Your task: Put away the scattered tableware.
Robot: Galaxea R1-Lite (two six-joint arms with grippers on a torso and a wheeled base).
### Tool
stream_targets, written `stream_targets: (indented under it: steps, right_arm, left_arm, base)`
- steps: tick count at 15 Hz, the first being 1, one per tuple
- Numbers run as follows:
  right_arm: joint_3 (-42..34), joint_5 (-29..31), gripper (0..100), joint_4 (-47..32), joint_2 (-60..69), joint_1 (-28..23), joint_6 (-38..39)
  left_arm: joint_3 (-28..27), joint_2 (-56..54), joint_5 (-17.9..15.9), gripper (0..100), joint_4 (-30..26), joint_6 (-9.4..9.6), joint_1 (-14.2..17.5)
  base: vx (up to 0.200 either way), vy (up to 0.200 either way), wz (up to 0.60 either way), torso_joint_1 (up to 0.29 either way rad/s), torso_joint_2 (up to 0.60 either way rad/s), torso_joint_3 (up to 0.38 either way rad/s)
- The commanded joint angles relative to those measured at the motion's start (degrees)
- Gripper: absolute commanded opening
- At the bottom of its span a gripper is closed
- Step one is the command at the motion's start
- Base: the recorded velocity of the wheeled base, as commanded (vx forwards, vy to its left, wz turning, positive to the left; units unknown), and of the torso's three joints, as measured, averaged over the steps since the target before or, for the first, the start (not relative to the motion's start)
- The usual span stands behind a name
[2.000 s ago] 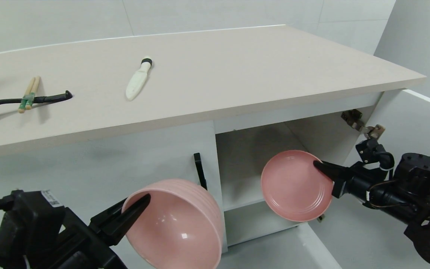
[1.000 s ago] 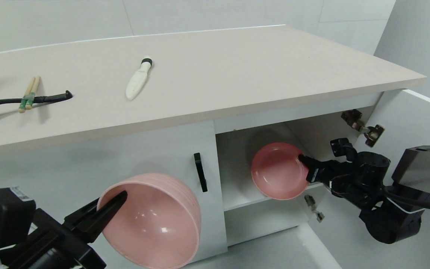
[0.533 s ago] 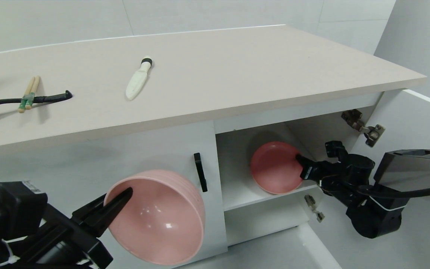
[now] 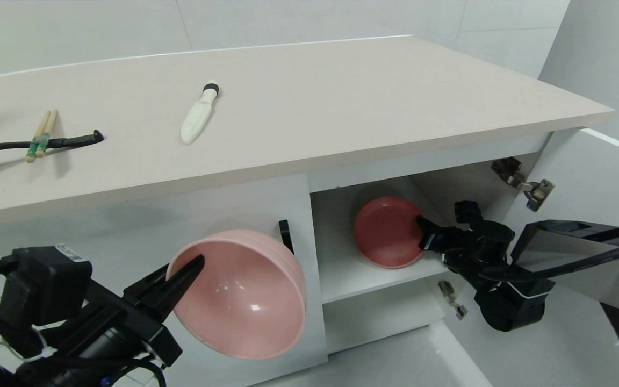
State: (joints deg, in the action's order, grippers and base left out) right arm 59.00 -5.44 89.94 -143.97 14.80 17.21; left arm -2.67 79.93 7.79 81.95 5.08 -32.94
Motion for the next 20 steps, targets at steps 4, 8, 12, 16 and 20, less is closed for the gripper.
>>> stream_targets:
  steps: [4, 8, 12, 16, 20]
  right_arm:
    - [3.4, 2.5, 0, 0.1, -3.2, 0.3, 0.0]
    - [2.8, 2.6, 100, 0.1, -3.2, 0.4, -0.3]
    - [-4.9, 3.2, 100, 0.1, 6.8, 0.6, -1.0]
    - [-28.5, 3.2, 100, 0.1, 24.4, 2.2, -5.9]
    - [-39.9, 3.2, 100, 0.1, 36.7, 2.5, -6.3]
  left_arm:
    - [0.6, 6.8, 0.0, 0, 6.7, 0.45, -1.7]
    - [2.0, 8.5, 0.0, 0, 8.1, 0.54, -4.8]
    - [2.7, 8.1, 0.5, 0, 8.1, 0.54, -6.1]
    - [0.6, 11.4, 0.6, 0, 8.1, 1.86, -7.9]
    - [-1.6, 15.5, 0.8, 0, 8.1, 6.52, -13.3]
  base:
    - [0.0, 0.0, 0.0, 0.0, 0.0, 0.0]
    - [0.0, 0.0, 0.0, 0.0, 0.0, 0.0]
    - [0.0, 0.0, 0.0, 0.0, 0.0, 0.0]
    - [0.0, 0.0, 0.0, 0.0, 0.0, 0.0]
    - [0.0, 0.0, 0.0, 0.0, 0.0, 0.0]
